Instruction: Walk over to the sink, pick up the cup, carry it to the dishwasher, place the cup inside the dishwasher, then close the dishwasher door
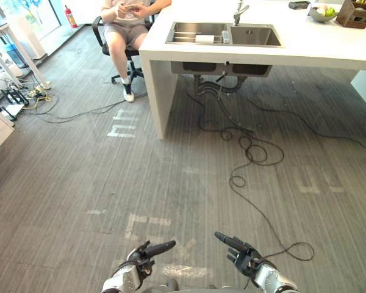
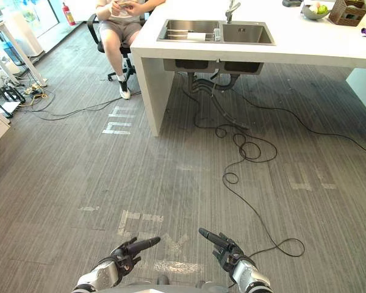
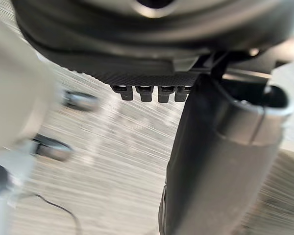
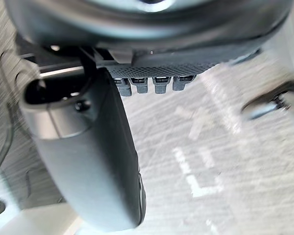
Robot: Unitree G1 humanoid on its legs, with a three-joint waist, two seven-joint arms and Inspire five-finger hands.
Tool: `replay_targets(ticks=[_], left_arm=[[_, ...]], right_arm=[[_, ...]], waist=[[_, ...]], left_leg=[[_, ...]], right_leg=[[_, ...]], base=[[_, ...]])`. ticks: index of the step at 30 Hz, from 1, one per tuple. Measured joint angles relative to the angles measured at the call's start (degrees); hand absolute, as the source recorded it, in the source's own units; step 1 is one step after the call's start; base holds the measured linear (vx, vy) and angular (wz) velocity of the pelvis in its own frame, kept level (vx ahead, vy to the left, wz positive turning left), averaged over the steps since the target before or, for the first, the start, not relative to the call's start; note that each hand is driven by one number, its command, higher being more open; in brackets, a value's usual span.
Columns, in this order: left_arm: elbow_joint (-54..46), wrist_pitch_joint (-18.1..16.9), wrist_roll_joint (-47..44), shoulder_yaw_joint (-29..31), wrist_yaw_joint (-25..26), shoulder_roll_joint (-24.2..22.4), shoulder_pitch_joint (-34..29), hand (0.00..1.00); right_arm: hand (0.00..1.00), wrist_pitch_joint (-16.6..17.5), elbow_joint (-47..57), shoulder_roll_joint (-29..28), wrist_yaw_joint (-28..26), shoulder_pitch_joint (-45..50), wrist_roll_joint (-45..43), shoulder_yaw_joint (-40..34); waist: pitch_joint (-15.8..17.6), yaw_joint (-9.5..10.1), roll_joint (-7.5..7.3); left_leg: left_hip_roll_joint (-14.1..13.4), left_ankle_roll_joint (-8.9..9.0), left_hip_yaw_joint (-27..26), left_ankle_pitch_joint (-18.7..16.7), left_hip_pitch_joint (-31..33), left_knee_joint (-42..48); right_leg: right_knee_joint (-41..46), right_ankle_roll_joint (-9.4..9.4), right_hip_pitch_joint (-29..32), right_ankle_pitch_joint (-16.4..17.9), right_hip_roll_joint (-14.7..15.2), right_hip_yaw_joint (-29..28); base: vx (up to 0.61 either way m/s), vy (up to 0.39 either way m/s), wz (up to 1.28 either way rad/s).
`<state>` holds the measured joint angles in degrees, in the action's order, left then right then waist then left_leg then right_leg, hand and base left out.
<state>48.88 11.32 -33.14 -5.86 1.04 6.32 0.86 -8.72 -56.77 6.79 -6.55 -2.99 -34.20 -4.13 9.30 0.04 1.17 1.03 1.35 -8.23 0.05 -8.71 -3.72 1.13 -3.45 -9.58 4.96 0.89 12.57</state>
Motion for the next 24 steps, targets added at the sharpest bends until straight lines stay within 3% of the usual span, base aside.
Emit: replay_targets(ticks=[6,10,13,14,20,24], left_arm=[[0.7,1.0,-1.7,-3.3,-7.7,-0.1,-2.4,1.0],[1.7,-0.7,-1.8,-3.3,-8.5,-0.2,-2.4,1.0],[2.8,-2.6,-1.0,-3.2,-6.0,-0.7,-2.3,1.0],[3.4,-3.1,0.2,-3.0,-3.1,-1.0,-2.2,1.0],[4.4,-5.9,3.8,-2.1,2.8,-2.1,-2.2,1.0],[5.6,-6.6,2.1,-0.7,3.5,-2.4,-2.1,1.0]], right_arm=[[1.0,1.3,0.0,-1.2,-0.7,2.1,0.3,-0.2],[1.0,3.5,0.0,-1.9,-0.8,3.4,0.6,-0.3],[1.0,6.1,0.0,-2.2,-0.9,4.0,0.6,-0.8],[1.0,7.5,0.0,-2.5,-1.1,4.2,0.6,-1.5],[1.0,9.0,-0.1,-2.7,-1.7,5.4,2.0,-2.3],[1.0,9.1,-0.7,-2.5,-2.1,5.8,3.2,-2.4]], waist=[[0.0,-0.56,0.01],[0.1,-0.95,0.14],[0.0,-1.02,0.24],[0.0,-1.22,0.25],[-0.2,-1.18,0.54],[-0.2,-1.53,0.6]], left_leg=[[0.6,0.3,-0.2,-0.2,-0.2,0.0],[0.5,0.5,-0.4,-0.4,-1.3,0.0],[0.5,0.76,-0.9,-0.6,-2.0,0.1],[0.5,0.71,-1.3,-0.6,-2.2,0.1],[0.5,-0.36,-3.3,-0.2,-2.7,-0.4],[0.6,-1.84,-3.4,0.7,-2.8,-1.5]], right_leg=[[0.1,-0.37,-0.4,0.2,0.7,0.9],[0.7,-0.37,-1.3,0.2,0.7,1.4],[1.3,-0.36,-1.7,0.2,0.8,1.3],[1.4,-0.35,-1.7,0.2,0.8,1.2],[1.4,0.3,-1.3,0.1,0.8,0.2],[0.7,1.54,-1.2,-0.6,0.6,0.3]], base=[[0.01,0.013,0.05],[0.0,-0.003,0.01],[-0.04,-0.005,-0.07],[-0.05,-0.002,-0.03],[-0.07,-0.001,-0.14],[-0.07,-0.014,-0.03]])
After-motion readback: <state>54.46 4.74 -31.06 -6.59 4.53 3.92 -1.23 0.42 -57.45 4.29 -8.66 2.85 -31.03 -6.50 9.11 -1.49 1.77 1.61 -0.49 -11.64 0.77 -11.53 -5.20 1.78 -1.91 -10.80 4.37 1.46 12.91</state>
